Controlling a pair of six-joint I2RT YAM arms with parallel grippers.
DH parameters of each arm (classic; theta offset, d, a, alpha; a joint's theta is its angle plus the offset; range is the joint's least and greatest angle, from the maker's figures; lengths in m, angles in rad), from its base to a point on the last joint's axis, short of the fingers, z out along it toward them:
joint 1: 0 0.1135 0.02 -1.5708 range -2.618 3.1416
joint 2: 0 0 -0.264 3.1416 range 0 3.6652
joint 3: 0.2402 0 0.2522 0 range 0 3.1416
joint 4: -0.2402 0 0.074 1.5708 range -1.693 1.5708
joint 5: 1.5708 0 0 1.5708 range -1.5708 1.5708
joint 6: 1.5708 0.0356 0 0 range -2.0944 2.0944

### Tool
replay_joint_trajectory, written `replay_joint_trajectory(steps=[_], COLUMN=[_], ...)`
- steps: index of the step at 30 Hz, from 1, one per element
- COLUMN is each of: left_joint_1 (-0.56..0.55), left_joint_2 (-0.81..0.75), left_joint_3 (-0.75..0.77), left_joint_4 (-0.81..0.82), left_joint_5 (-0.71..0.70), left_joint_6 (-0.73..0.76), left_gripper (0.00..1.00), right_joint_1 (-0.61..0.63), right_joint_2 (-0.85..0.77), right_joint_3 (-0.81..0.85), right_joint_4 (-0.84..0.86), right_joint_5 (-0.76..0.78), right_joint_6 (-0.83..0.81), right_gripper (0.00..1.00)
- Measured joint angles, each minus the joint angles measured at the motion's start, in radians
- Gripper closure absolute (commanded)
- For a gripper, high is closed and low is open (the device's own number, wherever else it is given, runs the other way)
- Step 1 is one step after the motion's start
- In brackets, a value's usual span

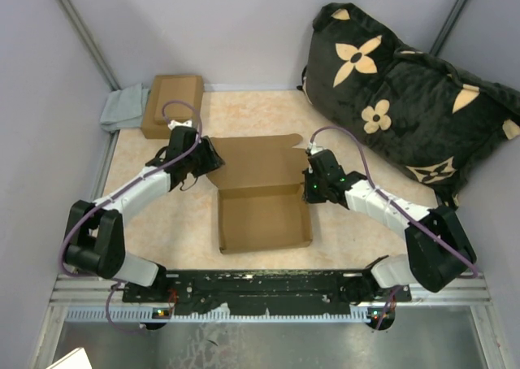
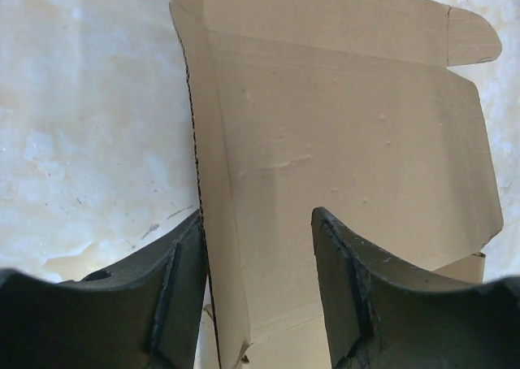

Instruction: Fold the paper box

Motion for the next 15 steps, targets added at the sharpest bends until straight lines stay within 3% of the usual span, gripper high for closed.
replay_joint_trajectory(steps=[9,13,15], left_joint_1=[0.001,0.001,0.001], left_joint_2=[0.107,0.167,0.185], left_joint_3=[0.059,0.107,0.131], left_joint_4=[-0.008,-0.05,-0.079], left_joint_5=[0.019,0.009,-0.007], left_joint_6=[0.062,0.078,0.089], left_gripper=[0.51,0.67,0.89], right_joint_1=[0.032,0.032,0.033], right_joint_2=[0.032,0.032,0.032], right_joint_3=[0.03,0.031,0.033], right_joint_4=[-0.002,-0.002,-0.006], right_joint_5=[0.021,0.022,0.022], right_joint_6=[-0.01,-0.01,-0.01], right_gripper=[0.98,0.94,0.85])
